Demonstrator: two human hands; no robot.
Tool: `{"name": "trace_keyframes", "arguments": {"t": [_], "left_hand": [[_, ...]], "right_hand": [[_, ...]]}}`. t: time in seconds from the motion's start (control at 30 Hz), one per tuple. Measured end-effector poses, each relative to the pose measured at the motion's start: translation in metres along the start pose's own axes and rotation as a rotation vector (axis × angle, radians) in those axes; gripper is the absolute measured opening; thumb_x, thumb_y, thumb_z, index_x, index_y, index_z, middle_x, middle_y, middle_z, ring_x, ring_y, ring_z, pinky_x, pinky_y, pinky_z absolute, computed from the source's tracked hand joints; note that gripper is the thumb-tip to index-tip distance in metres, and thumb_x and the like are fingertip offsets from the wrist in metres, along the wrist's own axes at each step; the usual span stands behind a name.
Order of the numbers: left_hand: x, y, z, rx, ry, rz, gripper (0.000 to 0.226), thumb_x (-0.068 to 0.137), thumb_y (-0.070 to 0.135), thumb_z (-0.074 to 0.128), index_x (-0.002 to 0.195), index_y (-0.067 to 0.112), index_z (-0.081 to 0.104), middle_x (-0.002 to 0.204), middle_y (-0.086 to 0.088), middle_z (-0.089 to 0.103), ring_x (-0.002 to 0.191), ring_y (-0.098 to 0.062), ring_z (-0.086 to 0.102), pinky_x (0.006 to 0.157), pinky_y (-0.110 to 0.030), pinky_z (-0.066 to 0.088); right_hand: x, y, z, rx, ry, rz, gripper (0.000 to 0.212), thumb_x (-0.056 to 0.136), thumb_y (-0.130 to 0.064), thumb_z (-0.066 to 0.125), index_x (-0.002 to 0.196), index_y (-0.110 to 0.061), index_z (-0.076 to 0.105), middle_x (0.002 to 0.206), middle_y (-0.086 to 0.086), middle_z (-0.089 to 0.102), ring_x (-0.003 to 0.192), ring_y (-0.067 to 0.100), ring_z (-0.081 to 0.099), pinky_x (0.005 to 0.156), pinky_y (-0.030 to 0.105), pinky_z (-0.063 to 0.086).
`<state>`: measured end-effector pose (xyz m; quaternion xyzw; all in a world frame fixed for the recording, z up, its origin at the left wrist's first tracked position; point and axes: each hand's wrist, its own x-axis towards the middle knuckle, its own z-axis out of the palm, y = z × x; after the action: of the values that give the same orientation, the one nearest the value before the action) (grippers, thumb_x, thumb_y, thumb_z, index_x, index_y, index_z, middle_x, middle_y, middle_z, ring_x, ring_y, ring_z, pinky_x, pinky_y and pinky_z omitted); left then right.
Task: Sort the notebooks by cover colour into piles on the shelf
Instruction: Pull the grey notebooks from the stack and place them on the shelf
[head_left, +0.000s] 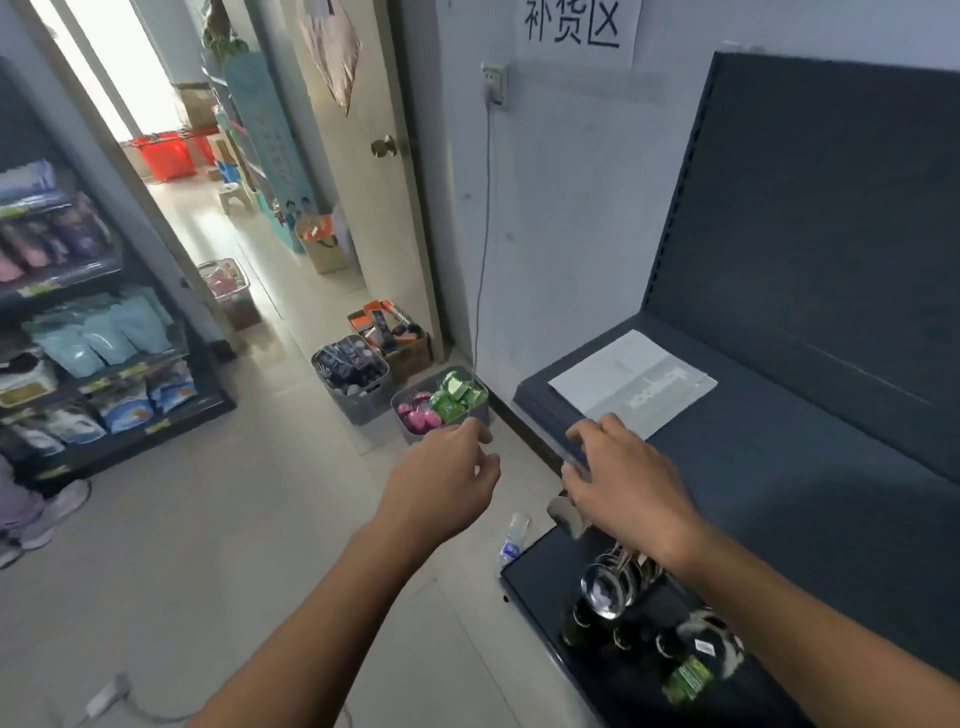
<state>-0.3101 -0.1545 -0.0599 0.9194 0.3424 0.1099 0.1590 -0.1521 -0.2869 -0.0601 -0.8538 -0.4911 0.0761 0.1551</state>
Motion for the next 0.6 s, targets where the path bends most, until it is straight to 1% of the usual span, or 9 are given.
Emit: {"name": "trace_keyframes", "arguments": {"t": [0.07,0.13,0.23,0.33,0.4,0.5,0.6], "left_hand": [[0.027,-0.003,0.001,-0.006,-0.006,0.051,0.023,0.099,0.037,0.049,0.116,0.024,0.058,0.1,0.011,0.067,0.084,-0.009,0.059,0.072,-0.028,0.05],[0.053,-0.003,0.005,-0.012,-0.024,0.102,0.024,0.098,0.037,0.049,0.117,0.024,0.058,0.1,0.01,0.067,0.085,-0.01,0.061,0.074,-0.032,0.055],[0.096,0.001,0.011,-0.013,-0.063,0.153,0.024,0.098,0.038,0.049,0.116,0.025,0.059,0.102,0.009,0.067,0.087,-0.01,0.062,0.076,-0.035,0.057],[0.139,0.01,0.02,-0.012,-0.099,0.196,0.025,0.098,0.038,0.048,0.116,0.025,0.059,0.102,0.008,0.067,0.088,-0.011,0.063,0.077,-0.036,0.057],[0.164,0.02,0.026,-0.015,-0.143,0.229,0.026,0.098,0.038,0.047,0.116,0.025,0.059,0.102,0.008,0.067,0.088,-0.012,0.064,0.077,-0.038,0.057],[0.199,0.033,0.039,-0.008,-0.175,0.296,0.024,0.097,0.038,0.047,0.114,0.025,0.059,0.101,0.007,0.066,0.086,-0.013,0.063,0.076,-0.037,0.057],[0.225,0.045,0.054,-0.027,-0.213,0.354,0.023,0.097,0.034,0.049,0.116,0.022,0.056,0.103,0.002,0.063,0.088,-0.019,0.062,0.076,-0.038,0.054]], "right_hand": [[0.018,0.004,0.002,-0.008,0.02,0.05,0.031,0.099,-0.038,0.049,0.126,-0.024,0.051,0.124,-0.003,0.051,0.102,0.018,0.059,0.083,0.035,0.05],[0.037,0.01,0.005,-0.025,0.035,0.091,0.031,0.099,-0.039,0.049,0.126,-0.024,0.051,0.123,-0.003,0.051,0.099,0.017,0.058,0.076,0.031,0.045],[0.065,0.024,0.01,-0.028,0.036,0.141,0.03,0.099,-0.037,0.048,0.126,-0.023,0.051,0.123,-0.003,0.05,0.101,0.017,0.057,0.073,0.03,0.04],[0.087,0.042,0.011,-0.009,0.042,0.189,0.033,0.099,-0.036,0.049,0.13,-0.023,0.05,0.128,-0.002,0.049,0.107,0.019,0.055,0.074,0.032,0.041],[0.097,0.054,0.012,0.0,0.041,0.24,0.035,0.098,-0.035,0.049,0.131,-0.023,0.05,0.129,-0.003,0.047,0.112,0.019,0.054,0.076,0.033,0.045],[0.109,0.068,0.012,0.011,0.043,0.325,0.033,0.097,-0.035,0.049,0.127,-0.021,0.051,0.127,-0.001,0.047,0.114,0.019,0.051,0.08,0.035,0.05],[0.112,0.079,0.011,0.035,0.035,0.46,0.032,0.096,-0.033,0.05,0.124,-0.019,0.052,0.127,0.0,0.043,0.115,0.02,0.047,0.079,0.035,0.05]]}}
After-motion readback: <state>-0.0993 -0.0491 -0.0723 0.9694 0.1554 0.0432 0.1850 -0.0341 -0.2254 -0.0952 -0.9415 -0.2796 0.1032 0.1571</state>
